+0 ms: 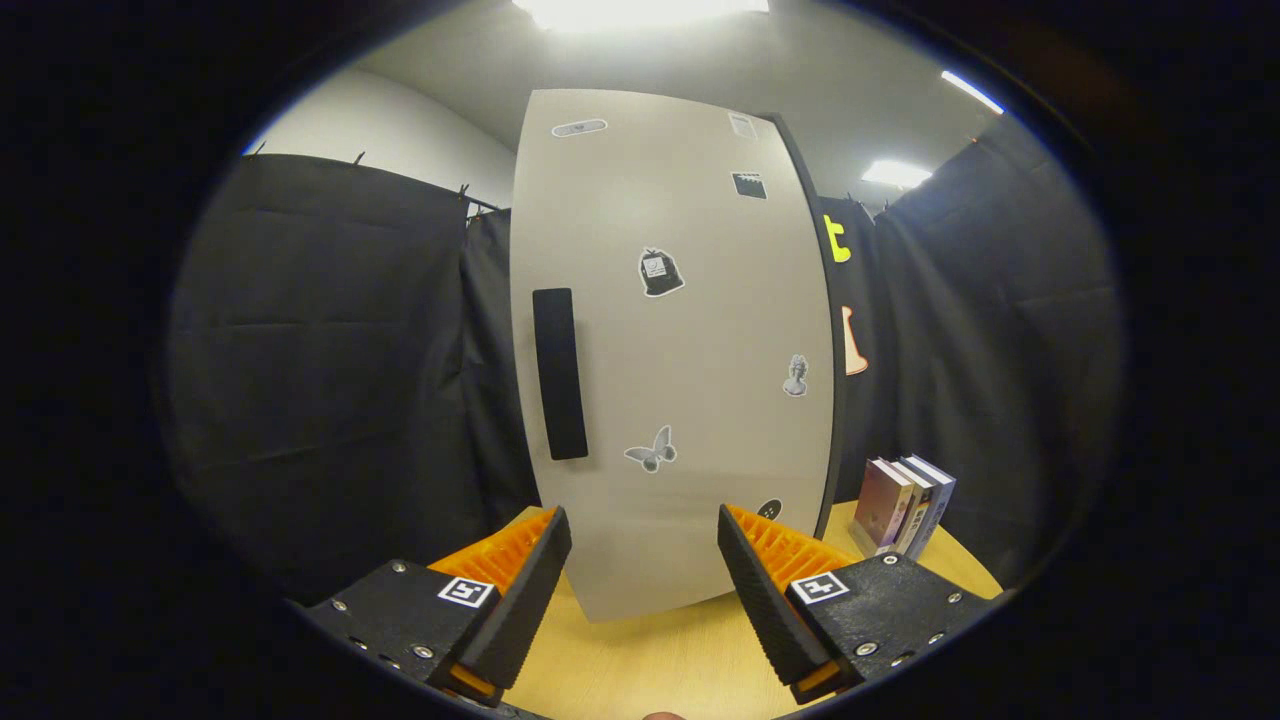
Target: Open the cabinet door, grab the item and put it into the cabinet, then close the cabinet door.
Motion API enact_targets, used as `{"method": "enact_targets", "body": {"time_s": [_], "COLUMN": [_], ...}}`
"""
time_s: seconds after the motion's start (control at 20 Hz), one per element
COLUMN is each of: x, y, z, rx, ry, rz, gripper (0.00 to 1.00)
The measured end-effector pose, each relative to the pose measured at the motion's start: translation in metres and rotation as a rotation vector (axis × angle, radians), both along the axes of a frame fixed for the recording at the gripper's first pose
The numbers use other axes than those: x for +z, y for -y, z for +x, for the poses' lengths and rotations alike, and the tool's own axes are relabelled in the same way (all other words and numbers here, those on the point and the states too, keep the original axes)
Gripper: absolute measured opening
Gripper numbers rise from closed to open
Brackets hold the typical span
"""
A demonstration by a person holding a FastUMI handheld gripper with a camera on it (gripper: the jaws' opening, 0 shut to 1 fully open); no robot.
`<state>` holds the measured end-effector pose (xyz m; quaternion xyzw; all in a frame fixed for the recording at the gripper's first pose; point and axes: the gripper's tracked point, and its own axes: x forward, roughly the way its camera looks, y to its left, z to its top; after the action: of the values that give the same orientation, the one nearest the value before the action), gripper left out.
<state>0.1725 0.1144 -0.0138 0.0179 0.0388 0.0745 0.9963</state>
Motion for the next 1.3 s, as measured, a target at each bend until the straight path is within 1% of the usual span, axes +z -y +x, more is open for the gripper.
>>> {"method": "enact_targets", "body": {"time_s": [0.3,0.6,0.8,1.3], "x": [-0.003,-0.011,-0.01,-0.004], "y": [-0.001,-0.004,-0.004,-0.001], "z": [0.002,0.008,0.009,0.007], "rx": [0.009,0.022,0.026,0.009], "ry": [-0.009,-0.031,-0.021,-0.022], "rz": [0.028,-0.001,0.003,0.005], "gripper": [0.92,0.92,0.92,0.92]}}
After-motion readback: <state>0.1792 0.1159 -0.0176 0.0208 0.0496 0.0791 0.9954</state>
